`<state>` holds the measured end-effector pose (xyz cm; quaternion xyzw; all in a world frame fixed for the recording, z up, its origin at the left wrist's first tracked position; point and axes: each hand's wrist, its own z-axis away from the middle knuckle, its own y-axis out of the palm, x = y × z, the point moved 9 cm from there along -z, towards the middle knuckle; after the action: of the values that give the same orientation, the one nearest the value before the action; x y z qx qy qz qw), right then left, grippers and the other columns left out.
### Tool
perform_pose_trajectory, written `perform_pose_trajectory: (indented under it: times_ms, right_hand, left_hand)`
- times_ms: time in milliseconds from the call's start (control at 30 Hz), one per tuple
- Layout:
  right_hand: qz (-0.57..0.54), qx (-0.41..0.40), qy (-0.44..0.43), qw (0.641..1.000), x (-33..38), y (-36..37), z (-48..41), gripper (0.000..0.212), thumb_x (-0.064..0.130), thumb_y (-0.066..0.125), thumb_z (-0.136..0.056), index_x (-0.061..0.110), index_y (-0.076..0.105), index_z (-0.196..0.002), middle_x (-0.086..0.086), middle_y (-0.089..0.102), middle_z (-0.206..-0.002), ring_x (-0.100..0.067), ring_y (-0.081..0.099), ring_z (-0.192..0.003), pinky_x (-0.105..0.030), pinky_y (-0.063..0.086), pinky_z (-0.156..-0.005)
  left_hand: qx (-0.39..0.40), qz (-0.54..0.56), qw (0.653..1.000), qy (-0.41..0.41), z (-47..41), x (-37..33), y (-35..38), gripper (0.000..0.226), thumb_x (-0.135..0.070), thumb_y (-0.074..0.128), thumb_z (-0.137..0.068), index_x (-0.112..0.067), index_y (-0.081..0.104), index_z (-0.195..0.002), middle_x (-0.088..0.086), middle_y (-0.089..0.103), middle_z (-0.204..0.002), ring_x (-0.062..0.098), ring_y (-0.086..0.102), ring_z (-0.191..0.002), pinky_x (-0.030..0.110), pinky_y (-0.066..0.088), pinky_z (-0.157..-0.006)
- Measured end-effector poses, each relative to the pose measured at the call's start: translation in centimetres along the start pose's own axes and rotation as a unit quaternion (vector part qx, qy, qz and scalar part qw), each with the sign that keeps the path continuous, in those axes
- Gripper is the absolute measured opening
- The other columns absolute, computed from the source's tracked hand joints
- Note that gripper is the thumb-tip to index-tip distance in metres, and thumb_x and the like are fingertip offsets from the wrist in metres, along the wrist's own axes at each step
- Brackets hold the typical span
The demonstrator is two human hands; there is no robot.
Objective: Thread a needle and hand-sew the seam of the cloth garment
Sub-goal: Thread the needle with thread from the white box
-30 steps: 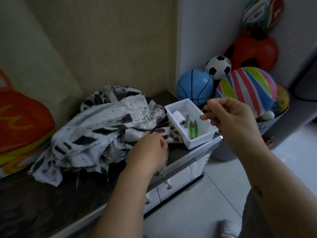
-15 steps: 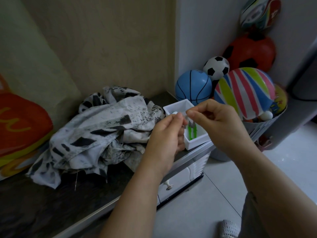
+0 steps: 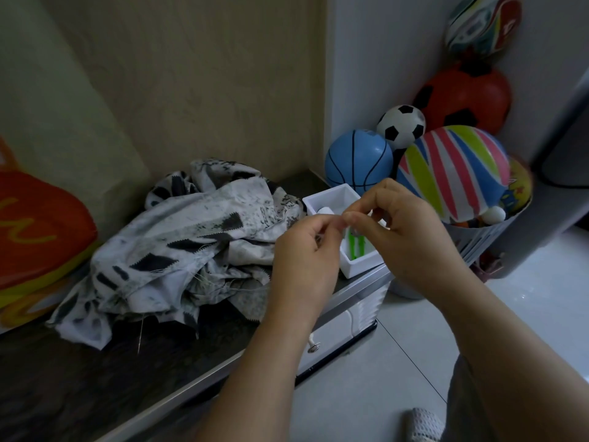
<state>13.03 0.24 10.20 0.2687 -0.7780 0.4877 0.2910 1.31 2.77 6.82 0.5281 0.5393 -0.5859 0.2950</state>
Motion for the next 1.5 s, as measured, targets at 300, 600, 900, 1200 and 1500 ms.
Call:
perform_pose_trajectory:
  times_ms: [300, 600, 900, 1200, 1500]
  right_hand:
    - [-0.092, -0.017, 0.052, 0.994, -1.7, -0.4, 0.1, 0.009, 0.027, 0.06, -0.088, 0.032, 0.059, -0.081, 0.008, 0.06, -0.084, -0.008, 0.058, -0.078, -0.019, 0.047, -0.071]
    - [0.058, 0.068, 0.007, 0.996, -0.7, 0.5, 0.0, 0.011, 0.025, 0.061, -0.088, 0.03, 0.067, -0.096, 0.024, 0.056, -0.087, 0.003, 0.051, -0.073, -0.007, 0.039, -0.061]
    - [0.173, 0.075, -0.044, 0.981, -0.4, 1.6, -0.1, 0.019, 0.026, 0.06, -0.09, 0.019, 0.071, -0.104, 0.002, 0.067, -0.103, -0.004, 0.05, -0.082, -0.016, 0.038, -0.07]
    - [0.171, 0.064, -0.074, 0.98, 0.0, 2.2, 0.4, 0.008, 0.018, 0.064, -0.086, 0.013, 0.069, -0.088, 0.008, 0.057, -0.085, -0.007, 0.046, -0.08, -0.026, 0.038, -0.075]
    - [0.151, 0.115, -0.048, 0.981, -0.3, 1.9, 0.1, 0.02, 0.021, 0.06, -0.09, 0.018, 0.07, -0.107, 0.006, 0.063, -0.1, -0.004, 0.05, -0.084, -0.016, 0.041, -0.076]
  left_hand:
    - [0.094, 0.042, 0.995, 0.002, -0.1, -0.2, 1.3, 0.028, -0.024, 0.044, -0.1, -0.021, 0.064, -0.08, -0.017, 0.057, -0.064, -0.002, 0.052, -0.055, 0.01, 0.039, -0.051]
    - [0.082, 0.085, 0.991, -0.065, -0.7, 1.4, 0.7, 0.033, -0.022, 0.039, -0.101, -0.02, 0.059, -0.075, -0.009, 0.046, -0.063, 0.001, 0.036, -0.046, 0.018, 0.029, -0.048]
    - [0.101, -0.036, 0.993, -0.056, -0.5, 1.4, 0.6, 0.034, -0.025, 0.04, -0.1, -0.025, 0.056, -0.07, -0.012, 0.047, -0.059, 0.004, 0.039, -0.054, 0.02, 0.034, -0.053]
    - [0.124, -0.058, 0.988, -0.076, -0.6, 2.0, 0.7, 0.034, -0.027, 0.041, -0.1, -0.026, 0.057, -0.071, -0.017, 0.047, -0.048, 0.0, 0.04, -0.048, 0.014, 0.032, -0.049]
    - [0.121, -0.045, 0.988, -0.085, -0.8, 2.1, 0.7, 0.034, -0.027, 0.042, -0.1, -0.026, 0.057, -0.069, -0.017, 0.043, -0.043, 0.002, 0.038, -0.044, 0.022, 0.028, -0.049]
